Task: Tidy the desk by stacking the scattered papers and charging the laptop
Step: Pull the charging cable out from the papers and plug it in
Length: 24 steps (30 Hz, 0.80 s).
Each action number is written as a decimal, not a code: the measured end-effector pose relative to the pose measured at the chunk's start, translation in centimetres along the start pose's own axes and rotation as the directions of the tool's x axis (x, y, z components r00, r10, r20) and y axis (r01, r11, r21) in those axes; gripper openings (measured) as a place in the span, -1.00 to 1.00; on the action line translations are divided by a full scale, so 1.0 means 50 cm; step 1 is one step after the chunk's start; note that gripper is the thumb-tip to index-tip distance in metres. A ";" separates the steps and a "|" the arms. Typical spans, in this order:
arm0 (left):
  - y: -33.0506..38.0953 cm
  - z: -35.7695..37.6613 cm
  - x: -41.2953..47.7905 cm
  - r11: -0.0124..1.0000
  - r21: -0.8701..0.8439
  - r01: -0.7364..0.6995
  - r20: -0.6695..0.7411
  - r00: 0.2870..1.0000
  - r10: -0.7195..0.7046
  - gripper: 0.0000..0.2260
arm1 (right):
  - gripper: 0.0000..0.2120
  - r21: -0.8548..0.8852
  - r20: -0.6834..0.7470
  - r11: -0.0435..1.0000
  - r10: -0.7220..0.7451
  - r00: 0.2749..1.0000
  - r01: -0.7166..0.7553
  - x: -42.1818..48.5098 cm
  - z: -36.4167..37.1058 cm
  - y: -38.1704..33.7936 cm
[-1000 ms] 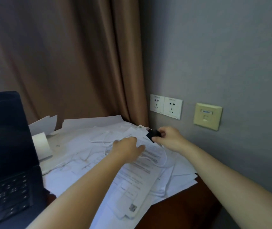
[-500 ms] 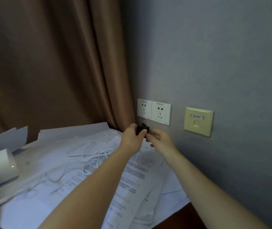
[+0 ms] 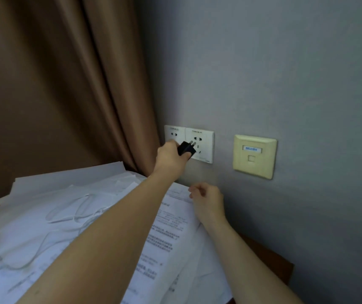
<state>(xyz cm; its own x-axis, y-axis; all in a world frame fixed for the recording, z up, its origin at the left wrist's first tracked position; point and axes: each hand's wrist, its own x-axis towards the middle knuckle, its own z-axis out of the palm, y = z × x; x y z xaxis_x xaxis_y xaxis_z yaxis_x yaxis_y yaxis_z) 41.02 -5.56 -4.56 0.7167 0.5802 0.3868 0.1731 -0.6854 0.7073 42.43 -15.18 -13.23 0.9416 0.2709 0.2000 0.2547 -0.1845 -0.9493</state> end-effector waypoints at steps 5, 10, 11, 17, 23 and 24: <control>0.015 0.012 0.043 0.995 0.082 -0.050 -0.014 0.999 0.052 -0.76 | -0.79 0.023 0.001 1.000 -0.010 1.000 0.010 0.000 -0.001 0.000; 0.021 0.013 0.057 0.990 0.110 -0.091 -0.018 0.995 0.093 -0.77 | -0.78 0.018 0.022 1.000 -0.022 1.000 0.022 -0.003 -0.005 -0.002; 0.025 0.013 0.057 0.989 0.113 -0.096 -0.023 0.995 0.099 -0.77 | -0.77 0.016 0.021 1.000 -0.020 1.000 0.020 -0.003 -0.005 -0.003; 0.051 0.023 0.051 0.981 0.173 -0.089 -0.050 0.994 0.099 -0.74 | -0.80 0.014 0.020 1.000 0.003 1.000 -0.003 -0.002 0.001 -0.003; 0.067 0.030 0.053 0.975 0.212 -0.060 -0.067 0.995 0.076 -0.72 | -0.82 -0.027 0.017 1.000 -0.004 1.000 0.004 -0.004 0.003 -0.002; 0.066 0.031 0.051 0.977 0.203 -0.057 -0.071 0.995 0.073 -0.72 | -0.82 -0.031 0.015 1.000 -0.005 1.000 0.006 -0.004 0.003 -0.003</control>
<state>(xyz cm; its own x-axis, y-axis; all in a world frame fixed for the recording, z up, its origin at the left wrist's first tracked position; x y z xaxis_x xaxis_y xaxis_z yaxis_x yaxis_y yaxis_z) 44.48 -7.03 -2.14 0.6774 0.5589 0.4784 0.2659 -0.7923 0.5491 42.18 -15.06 -13.17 0.9369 0.2857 0.2014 0.2668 -0.2122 -0.9401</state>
